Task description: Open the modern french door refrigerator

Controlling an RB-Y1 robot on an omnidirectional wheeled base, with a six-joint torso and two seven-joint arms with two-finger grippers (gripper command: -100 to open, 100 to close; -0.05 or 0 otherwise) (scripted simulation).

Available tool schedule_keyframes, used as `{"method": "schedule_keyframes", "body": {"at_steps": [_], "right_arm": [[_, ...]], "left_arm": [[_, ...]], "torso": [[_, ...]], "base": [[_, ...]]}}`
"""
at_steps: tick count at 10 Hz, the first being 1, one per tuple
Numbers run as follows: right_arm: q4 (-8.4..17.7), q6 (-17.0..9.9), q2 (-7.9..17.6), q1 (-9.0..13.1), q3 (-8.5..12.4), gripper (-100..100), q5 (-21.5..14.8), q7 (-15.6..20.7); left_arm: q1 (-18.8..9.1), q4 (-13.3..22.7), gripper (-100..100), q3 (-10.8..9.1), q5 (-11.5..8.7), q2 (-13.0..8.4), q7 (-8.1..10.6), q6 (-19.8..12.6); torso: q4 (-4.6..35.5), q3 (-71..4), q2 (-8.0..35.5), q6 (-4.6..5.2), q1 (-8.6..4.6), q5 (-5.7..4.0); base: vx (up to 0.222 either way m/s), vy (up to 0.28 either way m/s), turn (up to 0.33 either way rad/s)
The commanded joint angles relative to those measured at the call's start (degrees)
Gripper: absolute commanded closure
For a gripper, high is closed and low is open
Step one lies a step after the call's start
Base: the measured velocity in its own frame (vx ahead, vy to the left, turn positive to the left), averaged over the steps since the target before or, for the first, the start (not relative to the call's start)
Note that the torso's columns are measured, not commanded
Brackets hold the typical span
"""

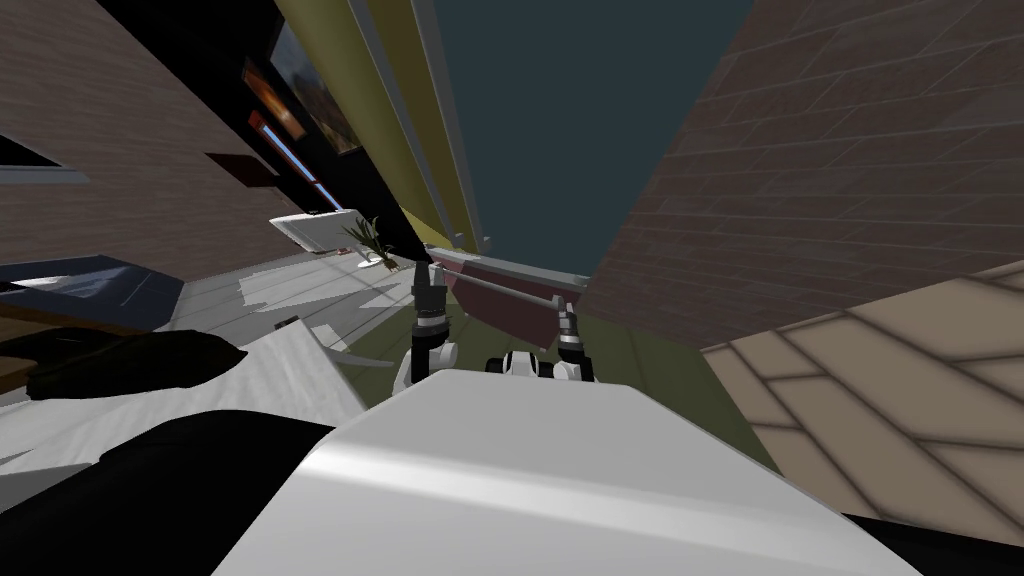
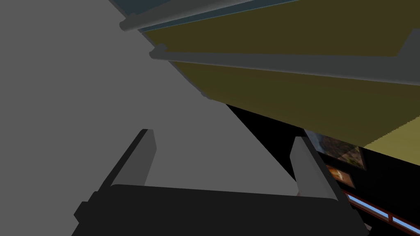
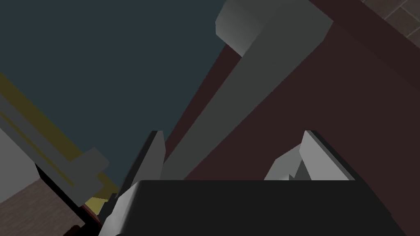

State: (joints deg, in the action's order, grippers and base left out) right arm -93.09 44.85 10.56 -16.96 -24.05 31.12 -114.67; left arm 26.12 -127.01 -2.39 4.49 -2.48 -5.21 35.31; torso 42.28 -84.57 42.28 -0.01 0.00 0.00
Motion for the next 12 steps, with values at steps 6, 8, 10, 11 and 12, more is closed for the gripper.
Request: {"method": "schedule_keyframes", "body": {"at_steps": [6,8,10,11,12], "right_arm": [[4.01,1.46,-0.54,1.34,-2.13,-100,2.66,-10.51],[5.74,2.03,-0.88,1.93,-3.04,-100,3.84,-14.20],[7.40,2.57,-1.28,2.49,-3.91,-100,4.97,-17.38],[7.40,2.57,-1.28,2.49,-3.91,-100,4.97,-18.32],[8.97,3.08,-1.75,3.02,-4.73,-100,6.02,-20.39]], "left_arm": [[0.00,0.00,0,0.00,0.00,0.00,0.00,0.00],[0.00,0.00,0,0.00,0.00,0.00,0.00,0.00],[0.00,0.00,0,0.00,0.00,0.00,0.00,0.00],[0.00,0.00,0,0.00,0.00,0.00,0.00,0.00],[0.00,0.00,0,0.00,0.00,0.00,0.00,0.00]], "torso": [[0.00,0.00,0.00,0.01,0.00,0.00],[0.00,0.00,0.00,0.03,-0.02,0.00],[-0.01,-0.01,-0.02,0.00,0.01,0.00],[0.00,0.00,0.00,0.00,0.01,0.00],[0.01,0.01,0.02,0.00,0.01,0.00]], "base": [[0.013,-0.003,-0.054],[0.016,-0.005,-0.076],[0.015,-0.001,-0.075],[0.008,-0.001,0.006],[0.013,-0.005,-0.082]]}}
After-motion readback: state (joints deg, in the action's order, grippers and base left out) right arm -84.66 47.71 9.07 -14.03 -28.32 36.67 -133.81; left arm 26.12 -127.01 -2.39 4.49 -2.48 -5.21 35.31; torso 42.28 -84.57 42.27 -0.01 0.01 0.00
